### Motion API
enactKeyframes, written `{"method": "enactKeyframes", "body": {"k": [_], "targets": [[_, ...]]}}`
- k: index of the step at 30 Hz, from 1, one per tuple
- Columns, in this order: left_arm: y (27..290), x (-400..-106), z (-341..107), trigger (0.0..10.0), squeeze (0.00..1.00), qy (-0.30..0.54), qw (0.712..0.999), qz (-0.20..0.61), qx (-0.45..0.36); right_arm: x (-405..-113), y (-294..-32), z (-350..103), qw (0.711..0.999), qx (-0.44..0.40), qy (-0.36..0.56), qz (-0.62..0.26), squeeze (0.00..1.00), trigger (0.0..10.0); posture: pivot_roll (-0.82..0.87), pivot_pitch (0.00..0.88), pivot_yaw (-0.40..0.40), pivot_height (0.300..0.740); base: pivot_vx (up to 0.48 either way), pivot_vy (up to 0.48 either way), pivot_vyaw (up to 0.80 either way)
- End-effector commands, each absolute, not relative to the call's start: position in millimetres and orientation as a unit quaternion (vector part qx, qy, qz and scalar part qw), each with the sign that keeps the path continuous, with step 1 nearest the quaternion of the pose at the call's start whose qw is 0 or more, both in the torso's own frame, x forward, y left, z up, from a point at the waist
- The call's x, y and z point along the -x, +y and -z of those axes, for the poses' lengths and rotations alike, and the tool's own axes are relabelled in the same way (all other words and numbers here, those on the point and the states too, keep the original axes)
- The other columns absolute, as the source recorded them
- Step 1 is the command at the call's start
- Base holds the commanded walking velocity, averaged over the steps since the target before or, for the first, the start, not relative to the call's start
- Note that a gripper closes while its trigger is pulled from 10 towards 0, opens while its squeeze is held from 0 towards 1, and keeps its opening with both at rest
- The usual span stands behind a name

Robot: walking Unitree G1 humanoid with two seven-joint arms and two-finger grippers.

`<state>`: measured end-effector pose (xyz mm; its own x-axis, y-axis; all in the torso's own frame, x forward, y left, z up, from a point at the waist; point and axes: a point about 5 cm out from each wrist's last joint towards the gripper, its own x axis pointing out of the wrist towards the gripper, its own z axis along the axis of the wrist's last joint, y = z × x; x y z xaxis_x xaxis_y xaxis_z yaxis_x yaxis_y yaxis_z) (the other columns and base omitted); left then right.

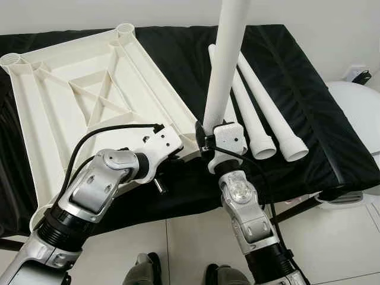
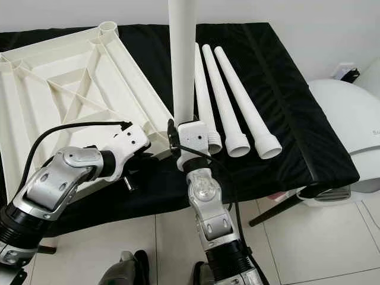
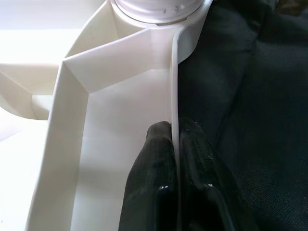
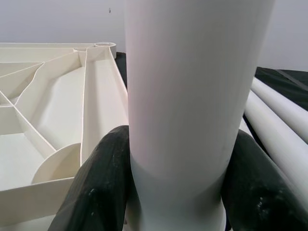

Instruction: Building children table

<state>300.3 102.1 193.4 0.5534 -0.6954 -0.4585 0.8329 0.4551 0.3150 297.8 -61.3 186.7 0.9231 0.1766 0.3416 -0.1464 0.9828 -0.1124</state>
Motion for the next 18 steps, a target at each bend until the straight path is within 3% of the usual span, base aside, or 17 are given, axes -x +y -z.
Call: {"method": "enactKeyframes", "body": {"k": [1, 2, 10, 11, 18], "targets": [[113.2, -301.1, -192.3, 10.0, 0.00, 0.143, 0.851, 0.428, -0.267, -292.2, -88.9, -152.3, 0.993, 0.048, -0.105, 0.034, 0.00, 3.8, -0.01, 0.206, -0.004, 0.740, 0.000, 0.000, 0.00], [113.1, -301.1, -192.3, 10.0, 0.00, 0.143, 0.851, 0.428, -0.267, -292.9, -88.3, -150.7, 0.994, 0.046, -0.096, 0.022, 0.00, 10.0, -0.01, 0.205, -0.005, 0.740, 0.000, 0.000, 0.00], [111.6, -301.5, -192.9, 10.0, 0.00, 0.141, 0.851, 0.430, -0.267, -290.5, -85.4, -149.0, 0.997, 0.011, -0.075, -0.032, 0.00, 10.0, -0.01, 0.200, -0.004, 0.740, 0.000, 0.000, 0.00], [111.0, -301.8, -193.2, 10.0, 0.00, 0.140, 0.851, 0.431, -0.267, -291.4, -86.8, -150.6, 0.996, -0.012, -0.074, -0.045, 1.00, 10.0, -0.01, 0.197, -0.001, 0.740, 0.000, 0.000, 0.00], [110.2, -302.5, -193.9, 10.0, 0.00, 0.138, 0.851, 0.431, -0.266, -293.7, -89.6, -155.1, 0.994, -0.019, -0.086, -0.056, 1.00, 10.0, -0.01, 0.198, 0.000, 0.740, 0.000, 0.000, 0.00]]}}
